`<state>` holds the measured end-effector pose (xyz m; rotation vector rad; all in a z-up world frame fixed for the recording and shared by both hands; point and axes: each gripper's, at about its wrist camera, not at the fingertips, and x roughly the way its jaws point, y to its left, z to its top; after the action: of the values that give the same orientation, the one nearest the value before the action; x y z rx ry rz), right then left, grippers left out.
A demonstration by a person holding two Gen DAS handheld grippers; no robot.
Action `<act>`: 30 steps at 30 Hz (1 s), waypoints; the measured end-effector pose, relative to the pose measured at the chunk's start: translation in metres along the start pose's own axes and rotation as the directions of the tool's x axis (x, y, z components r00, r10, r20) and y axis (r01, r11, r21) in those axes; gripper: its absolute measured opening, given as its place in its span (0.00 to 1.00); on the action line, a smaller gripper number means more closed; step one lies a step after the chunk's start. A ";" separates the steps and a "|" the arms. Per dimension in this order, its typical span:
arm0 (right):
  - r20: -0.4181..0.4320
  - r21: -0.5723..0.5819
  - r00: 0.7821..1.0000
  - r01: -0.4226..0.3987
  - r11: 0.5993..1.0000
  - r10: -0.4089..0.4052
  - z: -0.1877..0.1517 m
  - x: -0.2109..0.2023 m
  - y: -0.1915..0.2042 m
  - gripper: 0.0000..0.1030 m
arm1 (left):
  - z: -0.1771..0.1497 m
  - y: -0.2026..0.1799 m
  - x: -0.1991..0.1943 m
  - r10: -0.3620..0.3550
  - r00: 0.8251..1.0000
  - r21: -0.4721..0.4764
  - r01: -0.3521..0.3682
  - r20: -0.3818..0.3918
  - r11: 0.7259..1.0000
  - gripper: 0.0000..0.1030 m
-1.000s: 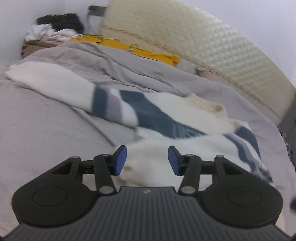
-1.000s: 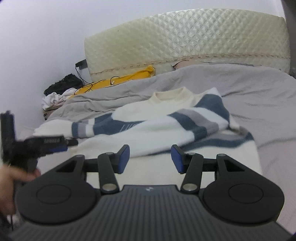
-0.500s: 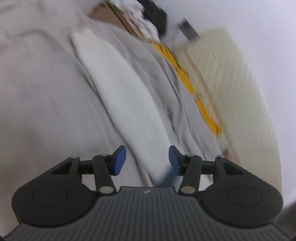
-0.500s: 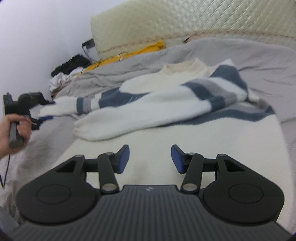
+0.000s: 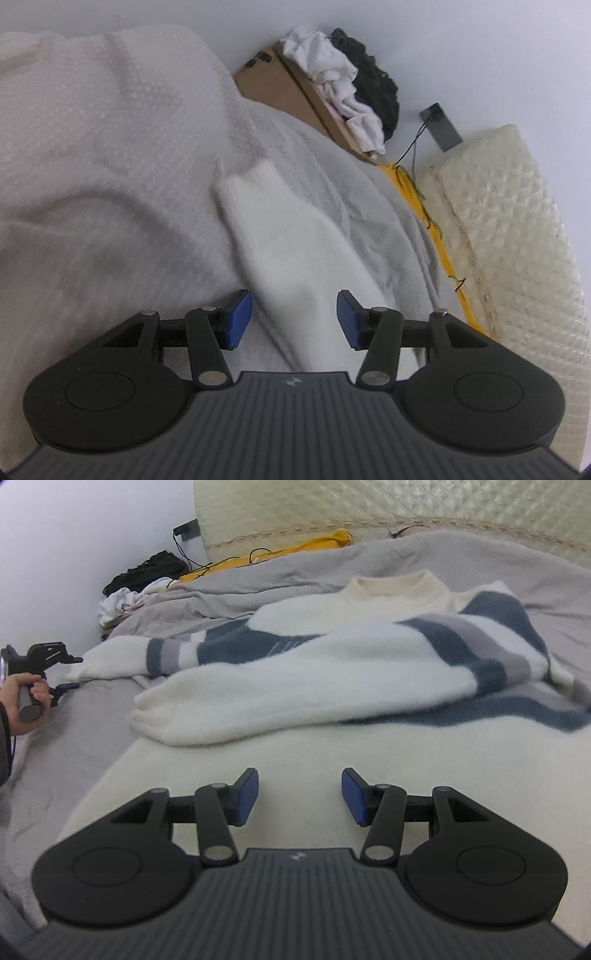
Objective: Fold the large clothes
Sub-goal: 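Move the open left gripper toward the other sleeve cuff, then grasp the sleeve cuff with the left gripper and lift it up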
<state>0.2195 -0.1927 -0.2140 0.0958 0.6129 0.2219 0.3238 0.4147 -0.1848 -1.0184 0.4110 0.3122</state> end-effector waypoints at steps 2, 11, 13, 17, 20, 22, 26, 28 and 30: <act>-0.010 -0.004 1.000 0.007 1.000 -0.007 -0.002 0.003 0.000 0.51 | 0.004 0.003 0.013 0.000 1.000 -0.001 0.000 0.006 1.000 0.55; -0.018 -0.001 1.000 0.021 1.000 -0.021 0.000 0.014 -0.002 0.51 | 0.018 -0.009 0.047 0.064 0.997 0.012 -0.065 0.032 0.998 0.51; -0.017 0.012 1.000 0.019 1.000 -0.019 0.001 0.015 -0.003 0.51 | 0.020 -0.025 0.050 0.117 0.992 0.124 -0.121 0.042 0.985 0.11; -0.009 0.022 1.000 0.017 1.000 -0.017 0.004 0.015 -0.005 0.51 | 0.027 -0.057 0.042 0.086 0.992 0.247 -0.106 0.090 0.963 0.10; 0.001 0.030 1.000 0.020 0.999 -0.020 0.006 0.012 -0.007 0.51 | 0.028 -0.090 0.019 0.014 0.992 0.300 -0.052 0.127 0.953 0.10; 0.015 0.033 1.000 0.026 0.999 -0.027 0.008 0.009 -0.008 0.51 | 0.028 -0.120 0.004 -0.015 0.992 0.329 -0.027 0.124 0.944 0.10; 0.051 0.060 0.999 0.013 0.998 -0.016 0.010 -0.007 -0.014 0.51 | 0.015 -0.195 -0.028 -0.119 0.991 0.439 0.078 0.066 0.895 0.10; 0.063 0.069 0.998 0.014 0.998 -0.018 0.008 -0.020 -0.017 0.51 | 0.003 -0.230 -0.046 -0.166 0.985 0.480 0.128 0.037 0.868 0.10; 0.087 0.087 0.996 0.005 0.996 -0.012 0.009 -0.035 -0.021 0.51 | -0.014 -0.265 -0.068 -0.220 0.975 0.519 0.180 0.016 0.836 0.10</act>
<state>0.2012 -0.2216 -0.1903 0.1857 0.5357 0.1819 0.3766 0.2680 0.0405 -0.5107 0.2916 0.0402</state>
